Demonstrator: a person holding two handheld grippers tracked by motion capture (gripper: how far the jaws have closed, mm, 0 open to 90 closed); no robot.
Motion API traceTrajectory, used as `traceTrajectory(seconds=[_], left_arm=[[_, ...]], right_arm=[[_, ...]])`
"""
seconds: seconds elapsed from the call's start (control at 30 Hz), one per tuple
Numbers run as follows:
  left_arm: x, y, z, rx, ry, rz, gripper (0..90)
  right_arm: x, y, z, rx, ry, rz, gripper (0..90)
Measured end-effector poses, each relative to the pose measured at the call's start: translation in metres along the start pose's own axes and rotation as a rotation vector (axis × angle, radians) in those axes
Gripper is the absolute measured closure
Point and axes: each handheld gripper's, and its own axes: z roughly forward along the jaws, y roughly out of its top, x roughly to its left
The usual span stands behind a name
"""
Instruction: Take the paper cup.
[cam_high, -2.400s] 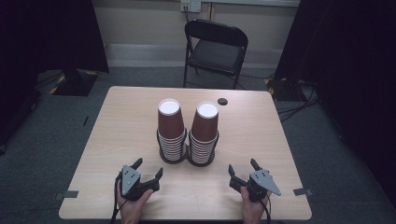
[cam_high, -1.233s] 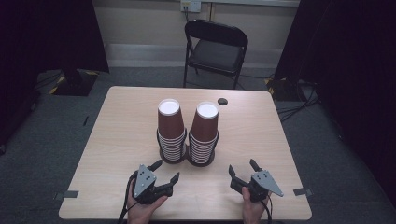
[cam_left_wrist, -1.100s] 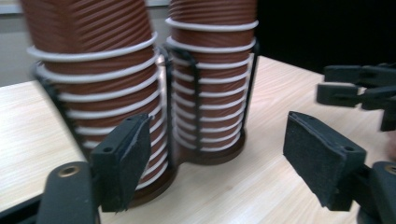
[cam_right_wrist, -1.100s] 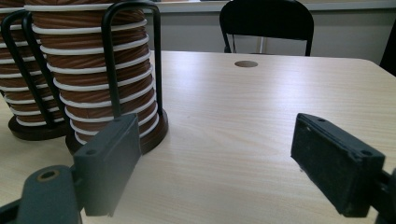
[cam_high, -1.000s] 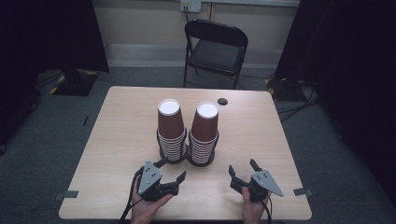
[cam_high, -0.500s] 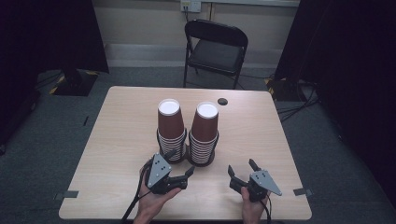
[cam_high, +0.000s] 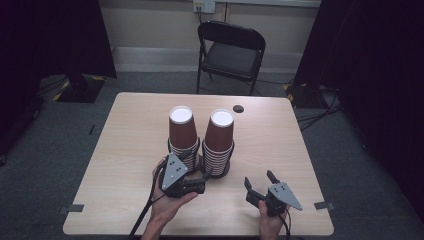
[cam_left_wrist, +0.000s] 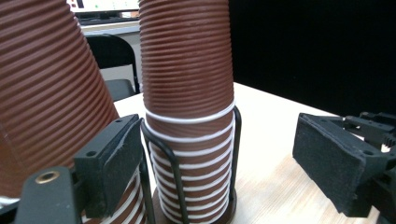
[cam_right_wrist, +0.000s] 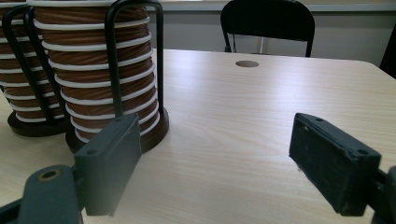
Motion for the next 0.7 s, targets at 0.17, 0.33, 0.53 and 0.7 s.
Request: traceTrajectory(seconds=[0.17, 0.33, 0.53, 0.7], left_arm=[[-0.001, 0.005, 0.004, 0.0, 0.005, 0.022, 15.6], [0.0, 0.013, 0.007, -0.013, 0.006, 0.013, 15.8], [0.001, 0.025, 0.014, -0.04, 0.021, 0.033, 17.7], [0.004, 0.029, 0.018, -0.038, 0.031, 0.034, 17.7]], right_arm=[[0.0, 0.0, 0.0, -0.004, 0.0, 0.002, 16.0], [-0.001, 0.0, -0.001, -0.012, 0.005, 0.004, 16.0], [0.0, 0.0, -0.001, -0.006, 0.005, 0.003, 16.0], [-0.001, 0.0, -0.001, -0.01, 0.007, 0.003, 16.0]])
